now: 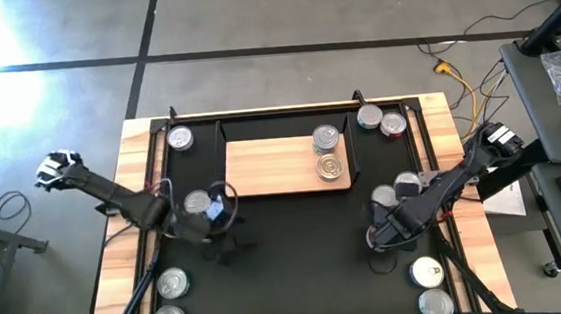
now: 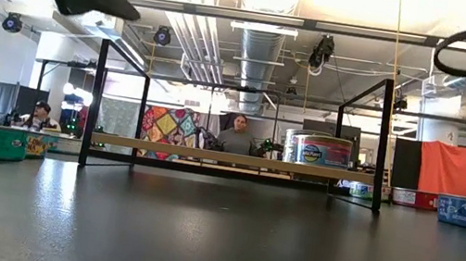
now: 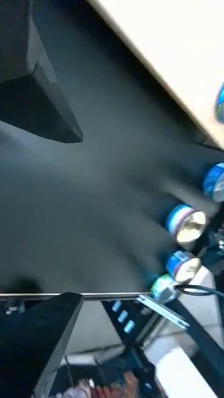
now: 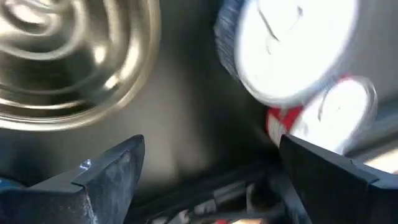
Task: Stack canned seafood by type on shelf
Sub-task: Stack the middle right blue and orange tuna can on the blue and orange can
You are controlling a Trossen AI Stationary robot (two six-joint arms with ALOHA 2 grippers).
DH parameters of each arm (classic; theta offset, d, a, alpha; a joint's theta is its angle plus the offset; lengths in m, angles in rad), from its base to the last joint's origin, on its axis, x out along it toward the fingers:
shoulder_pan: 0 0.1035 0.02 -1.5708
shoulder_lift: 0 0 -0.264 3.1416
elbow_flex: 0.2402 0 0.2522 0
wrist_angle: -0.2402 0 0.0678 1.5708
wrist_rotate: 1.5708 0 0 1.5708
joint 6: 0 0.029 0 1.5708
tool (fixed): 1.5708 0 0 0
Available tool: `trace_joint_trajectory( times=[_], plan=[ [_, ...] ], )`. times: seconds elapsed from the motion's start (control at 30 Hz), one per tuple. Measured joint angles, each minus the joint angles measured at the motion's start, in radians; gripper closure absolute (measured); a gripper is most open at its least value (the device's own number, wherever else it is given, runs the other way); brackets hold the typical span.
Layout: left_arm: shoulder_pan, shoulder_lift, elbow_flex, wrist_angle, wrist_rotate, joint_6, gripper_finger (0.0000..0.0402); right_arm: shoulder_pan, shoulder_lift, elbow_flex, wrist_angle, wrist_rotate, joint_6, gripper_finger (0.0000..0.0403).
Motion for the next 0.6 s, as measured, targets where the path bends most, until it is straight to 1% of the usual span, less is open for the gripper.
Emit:
trace_joint_trajectory(
  times=[0.07,0.13,0.23,0.3,0.37,0.43,0.5,0.6],
  plan=[
    [-0.031,0.038,0.068,-0.090,-0.033,-0.048,0.0003,0.000,0.009,-0.003,0.067,0.000,-0.057,0.0038],
    [-0.056,0.079,0.152,-0.198,-0.050,-0.096,0.0003,0.000,0.018,0.006,0.131,-0.015,-0.082,0.0038],
    [-0.093,0.153,0.293,-0.349,-0.051,-0.112,0.0003,0.004,0.028,0.068,0.279,-0.017,-0.071,0.0038],
    [-0.112,0.210,0.382,-0.455,-0.037,-0.121,0.0003,0.013,0.027,0.112,0.381,0.013,-0.042,0.0038],
    [-0.128,0.268,0.462,-0.550,0.015,-0.156,0.0003,0.028,0.027,0.146,0.462,0.074,-0.009,0.0038],
    [-0.144,0.332,0.536,-0.643,0.094,-0.187,0.0003,0.044,0.027,0.164,0.465,0.129,0.001,0.0038],
    [-0.172,0.394,0.600,-0.714,0.164,-0.205,0.0003,0.060,0.026,0.160,0.401,0.161,0.010,0.0038],
    [-0.216,0.467,0.673,-0.780,0.209,-0.232,0.0003,0.092,0.026,0.130,0.303,0.193,0.041,0.0038]
  ],
)
